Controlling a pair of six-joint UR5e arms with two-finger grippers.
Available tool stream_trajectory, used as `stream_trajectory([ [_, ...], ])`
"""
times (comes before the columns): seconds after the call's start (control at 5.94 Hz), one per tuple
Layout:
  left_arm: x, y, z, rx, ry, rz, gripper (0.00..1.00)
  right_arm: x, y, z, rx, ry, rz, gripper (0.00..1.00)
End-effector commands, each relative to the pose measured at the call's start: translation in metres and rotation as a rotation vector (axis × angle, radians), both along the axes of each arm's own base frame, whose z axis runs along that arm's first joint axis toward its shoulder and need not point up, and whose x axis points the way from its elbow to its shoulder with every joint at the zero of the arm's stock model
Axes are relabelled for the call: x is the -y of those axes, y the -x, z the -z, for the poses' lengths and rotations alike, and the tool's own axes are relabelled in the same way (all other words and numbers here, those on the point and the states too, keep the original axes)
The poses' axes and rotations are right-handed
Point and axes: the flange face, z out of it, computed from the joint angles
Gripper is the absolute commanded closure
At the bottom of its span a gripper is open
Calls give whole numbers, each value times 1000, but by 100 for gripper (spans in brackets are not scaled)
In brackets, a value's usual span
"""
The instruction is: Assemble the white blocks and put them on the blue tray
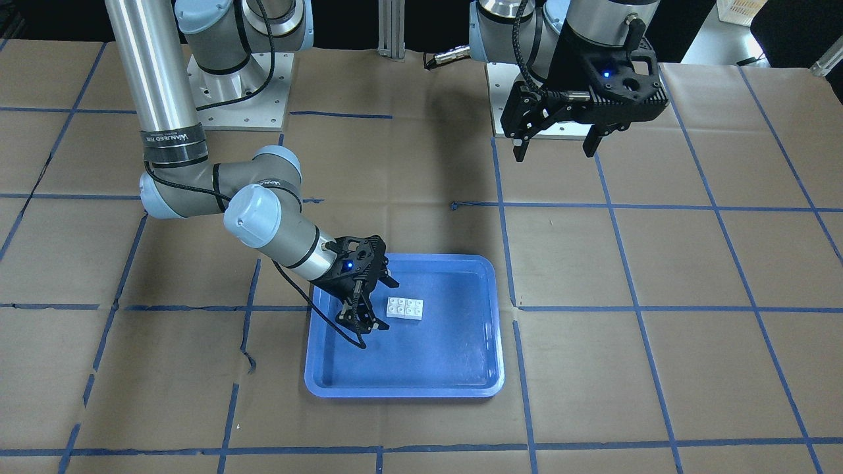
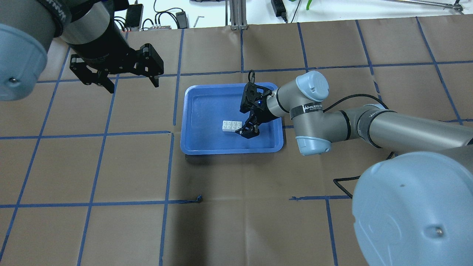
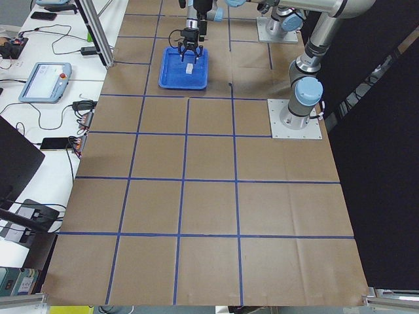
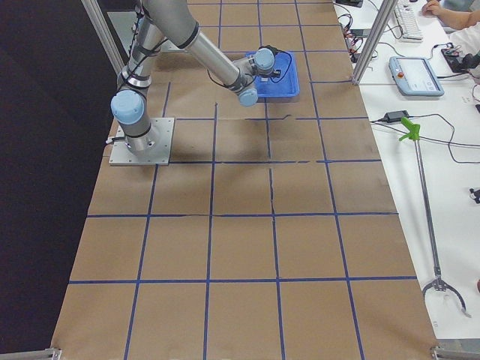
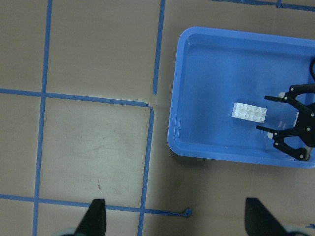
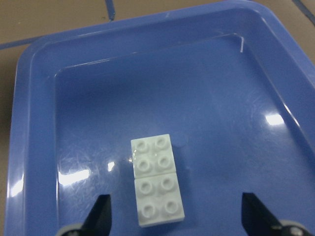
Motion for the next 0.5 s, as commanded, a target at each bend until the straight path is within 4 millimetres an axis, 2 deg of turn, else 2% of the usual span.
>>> stream_trajectory([
  [0.0,1,-3,1,4,-2,0,1,9,12,-36,-46,-72,271,0],
  [0.17,0,-2,0,3,-2,1,1,11,23,-49,-87,-97,424,0],
  [0.34,0,-1,-1,1,0,3,1,13,30,-56,-126,-163,495,0],
])
